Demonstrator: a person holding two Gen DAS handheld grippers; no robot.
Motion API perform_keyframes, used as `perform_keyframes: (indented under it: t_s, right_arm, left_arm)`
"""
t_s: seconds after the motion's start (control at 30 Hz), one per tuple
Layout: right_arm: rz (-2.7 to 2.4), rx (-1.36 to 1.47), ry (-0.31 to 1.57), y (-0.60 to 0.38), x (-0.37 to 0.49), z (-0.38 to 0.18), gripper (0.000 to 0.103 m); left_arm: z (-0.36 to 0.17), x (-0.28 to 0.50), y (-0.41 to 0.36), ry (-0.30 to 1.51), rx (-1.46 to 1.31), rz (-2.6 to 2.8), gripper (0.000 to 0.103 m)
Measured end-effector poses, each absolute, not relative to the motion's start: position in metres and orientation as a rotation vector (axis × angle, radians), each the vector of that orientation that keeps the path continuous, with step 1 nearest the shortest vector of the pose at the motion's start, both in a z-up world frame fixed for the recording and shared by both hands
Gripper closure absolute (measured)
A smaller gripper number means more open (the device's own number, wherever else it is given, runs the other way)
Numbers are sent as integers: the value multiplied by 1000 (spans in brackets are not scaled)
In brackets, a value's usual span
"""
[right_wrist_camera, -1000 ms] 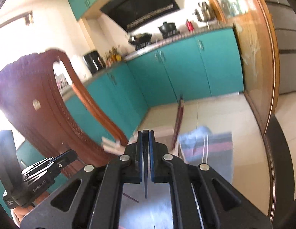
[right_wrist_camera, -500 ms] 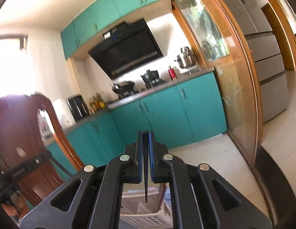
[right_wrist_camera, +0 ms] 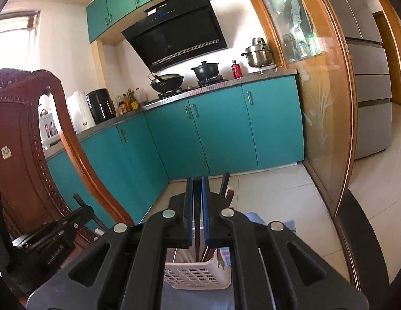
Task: Organize utensils
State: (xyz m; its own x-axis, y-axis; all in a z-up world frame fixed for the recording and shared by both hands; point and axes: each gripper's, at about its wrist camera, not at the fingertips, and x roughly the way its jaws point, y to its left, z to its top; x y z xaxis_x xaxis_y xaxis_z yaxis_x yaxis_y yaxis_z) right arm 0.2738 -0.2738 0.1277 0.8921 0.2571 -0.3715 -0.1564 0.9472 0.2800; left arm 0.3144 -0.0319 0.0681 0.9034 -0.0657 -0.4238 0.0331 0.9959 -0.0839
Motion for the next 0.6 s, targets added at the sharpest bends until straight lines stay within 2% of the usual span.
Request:
perform_keyframes:
  t_s: [0.07, 0.13, 0.2, 0.33, 0.4, 0.6]
  right_arm:
    - [215, 237, 424, -274, 271, 127, 96]
    - [202, 224, 434, -274, 270, 126, 94]
    - [184, 226, 430, -279, 264, 129, 77]
    - [179, 229, 395, -288, 245, 137, 64]
    - [162, 232, 370, -294, 230, 137, 43]
    - [141, 191, 395, -302, 188, 96, 17]
  left_arm:
    - [64, 312, -32, 448, -59, -36, 94]
    - [63, 303, -33, 433, -28, -16, 85]
    - [64, 291, -34, 411, -8, -5, 65]
    - [63, 267, -34, 400, 23, 5, 57]
    - [61, 252, -33, 398, 19, 1, 48]
    - [42, 198, -27, 398, 14, -7, 27]
